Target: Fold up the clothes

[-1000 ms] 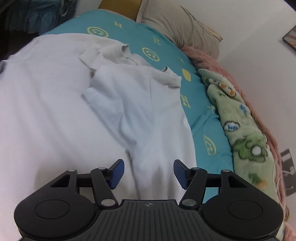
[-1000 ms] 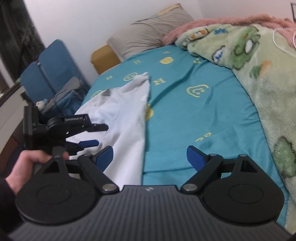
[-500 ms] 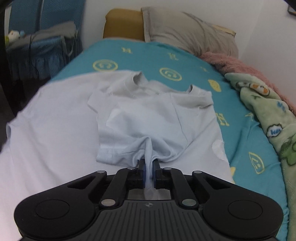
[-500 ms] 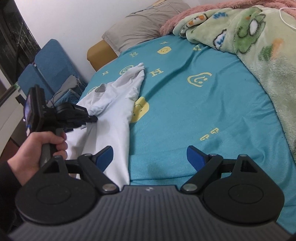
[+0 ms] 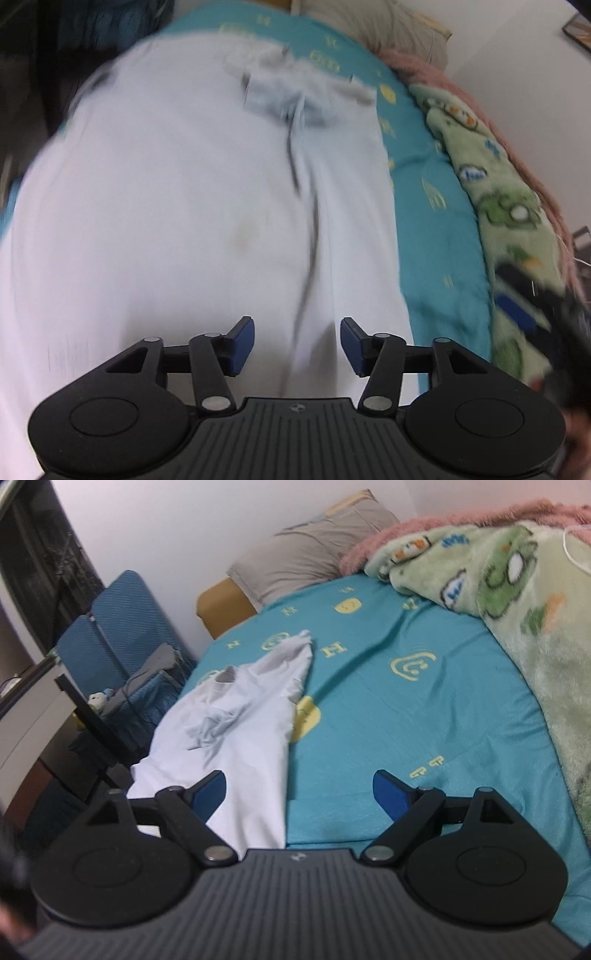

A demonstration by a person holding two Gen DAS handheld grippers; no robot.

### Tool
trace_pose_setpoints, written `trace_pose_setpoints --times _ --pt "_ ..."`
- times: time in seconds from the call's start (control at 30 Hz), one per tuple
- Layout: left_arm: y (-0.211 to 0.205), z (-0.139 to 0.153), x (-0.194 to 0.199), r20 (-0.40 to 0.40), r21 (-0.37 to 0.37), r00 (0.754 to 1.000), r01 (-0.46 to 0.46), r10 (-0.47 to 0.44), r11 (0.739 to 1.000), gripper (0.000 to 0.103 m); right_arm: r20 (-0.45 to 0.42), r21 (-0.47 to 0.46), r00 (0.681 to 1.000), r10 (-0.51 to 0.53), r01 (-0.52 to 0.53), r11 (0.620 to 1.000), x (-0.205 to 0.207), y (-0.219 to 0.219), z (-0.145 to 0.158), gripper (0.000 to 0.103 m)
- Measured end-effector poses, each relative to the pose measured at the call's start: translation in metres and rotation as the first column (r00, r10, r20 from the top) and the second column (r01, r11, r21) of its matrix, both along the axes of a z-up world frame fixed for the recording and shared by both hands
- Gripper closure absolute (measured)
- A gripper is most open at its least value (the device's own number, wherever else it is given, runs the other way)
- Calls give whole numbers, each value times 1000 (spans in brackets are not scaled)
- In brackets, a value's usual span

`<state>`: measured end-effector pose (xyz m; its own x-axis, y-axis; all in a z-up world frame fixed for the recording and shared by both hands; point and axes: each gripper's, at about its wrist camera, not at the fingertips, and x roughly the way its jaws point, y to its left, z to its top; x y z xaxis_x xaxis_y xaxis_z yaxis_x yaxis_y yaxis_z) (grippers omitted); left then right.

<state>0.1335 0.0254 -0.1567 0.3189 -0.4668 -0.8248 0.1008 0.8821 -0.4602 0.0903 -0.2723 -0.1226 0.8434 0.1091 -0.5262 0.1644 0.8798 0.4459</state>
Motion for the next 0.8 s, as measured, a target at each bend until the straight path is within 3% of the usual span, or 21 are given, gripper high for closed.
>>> trace_pose_setpoints --times 0.07,0.17,0.33,0.47,0.63,0.73,0.8 --pt "8 -8 -26 -40 -34 999 -18 16 999 48 16 -5 1000 7 -7 1000 -8 3 7 15" --pt "14 -11 -48 -45 -19 998 -47 46 999 49 37 -27 999 19 -18 999 -20 12 20 15" --pt "10 -8 -67 -54 -66 998 21 -25 998 56 83 -78 996 43 -37 996 -44 23 38 15" --pt "4 -3 -82 -29 -64 996 85 -87 994 92 97 -86 994 46 -38 996 -59 27 45 15" --pt "-6 -2 -96 -10 116 993 119 -119 986 95 107 -96 993 56 -46 994 -65 30 49 15" --pt "-8 1 -100 12 143 992 121 -124 982 94 102 -105 993 63 -53 993 -64 33 49 15" --pt "-10 7 -102 43 161 991 117 -125 980 82 102 -109 992 68 -57 992 -65 34 49 15"
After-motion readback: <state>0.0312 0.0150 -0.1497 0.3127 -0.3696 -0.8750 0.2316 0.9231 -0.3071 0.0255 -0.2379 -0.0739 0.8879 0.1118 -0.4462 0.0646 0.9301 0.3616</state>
